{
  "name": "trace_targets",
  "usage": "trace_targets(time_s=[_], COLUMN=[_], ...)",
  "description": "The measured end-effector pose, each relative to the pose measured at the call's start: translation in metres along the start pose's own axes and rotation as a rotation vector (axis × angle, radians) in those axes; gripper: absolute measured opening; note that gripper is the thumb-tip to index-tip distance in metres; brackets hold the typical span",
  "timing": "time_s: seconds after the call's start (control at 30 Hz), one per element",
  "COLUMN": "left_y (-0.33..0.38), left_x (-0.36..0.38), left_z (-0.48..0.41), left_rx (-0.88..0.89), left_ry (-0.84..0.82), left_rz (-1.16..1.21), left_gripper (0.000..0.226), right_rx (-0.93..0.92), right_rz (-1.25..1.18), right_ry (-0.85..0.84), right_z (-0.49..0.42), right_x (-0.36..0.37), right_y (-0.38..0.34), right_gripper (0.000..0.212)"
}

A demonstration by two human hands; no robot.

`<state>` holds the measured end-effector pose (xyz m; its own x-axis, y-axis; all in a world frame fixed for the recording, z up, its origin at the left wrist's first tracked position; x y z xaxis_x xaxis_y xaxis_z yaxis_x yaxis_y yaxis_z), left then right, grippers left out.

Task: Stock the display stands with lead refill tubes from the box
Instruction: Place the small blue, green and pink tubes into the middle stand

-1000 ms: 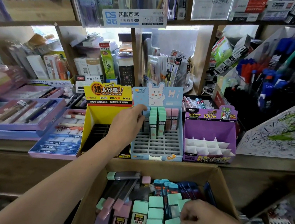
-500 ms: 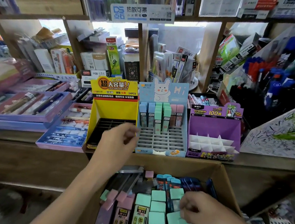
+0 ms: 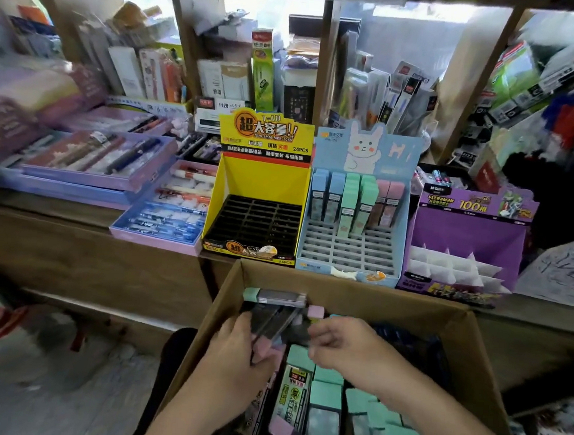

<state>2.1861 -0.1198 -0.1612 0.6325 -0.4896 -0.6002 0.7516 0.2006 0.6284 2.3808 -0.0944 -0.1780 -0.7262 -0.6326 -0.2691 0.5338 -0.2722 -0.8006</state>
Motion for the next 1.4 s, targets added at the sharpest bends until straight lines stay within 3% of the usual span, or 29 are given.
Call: trace_targets(time_s=[0.17,0.3,0.5,0.73,0.93,1.2,1.33,1.4], left_y=[0.005,0.008,0.004,0.005,0.005,0.016,0.021,0.026], left_x=[-0.005,-0.003,0.002,-0.001,0.003,0.017,0.026,0.027], left_z=[-0.018,-0.033,-0.042,-0.046,-0.048,-0.046,-0.046,-0.044], left_rx=[-0.065,-0.13,-0.152,-0.15,-0.133,-0.086,-0.035,0.029], left_ry=[-0.096,-0.164,-0.062,0.0,-0.106,-0.161,-0.188,-0.234], left_rz=[-0.108,-0.128,-0.085,-0.018,0.095,0.107,0.215,0.304], left_gripper=[0.046,0.056,0.039,0.027,0.015,0.023,0.028,0.02], right_rx=[0.058,0.08,0.025,0.047,0.084,0.131,0.141,0.154], right_rz=[-0.242,-0.441,-0.795,-0.899,-1.015,-0.944,-0.862,-0.837], right_ry=[0.056,0.124,0.093,0.062,0.074,0.085,0.085,0.108], right_z=[-0.024,-0.024,-0.029,-0.029,-0.026,-0.025,-0.023,-0.021], right_x=[0.014,0.012,0.014,0.019,0.023,0.024,0.025,0.023], right_y=[0.004,0.01,0.013,0.011,0.014,0.017,0.016,0.018], right_gripper=[0.024,0.01,0.018,0.019,0.015,0.014,0.012,0.013])
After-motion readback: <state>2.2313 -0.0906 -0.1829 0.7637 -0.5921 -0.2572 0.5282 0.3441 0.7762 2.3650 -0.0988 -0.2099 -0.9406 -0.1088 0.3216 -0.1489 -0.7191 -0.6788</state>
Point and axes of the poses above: each hand's wrist, its own z-axis away from the middle knuckle, its own x-axis out of the palm, y = z × x, the point moved 5 cm from there along -z, towards the middle knuckle, and after that the axes turned 14 degrees about -y, right-handed, at the moved point
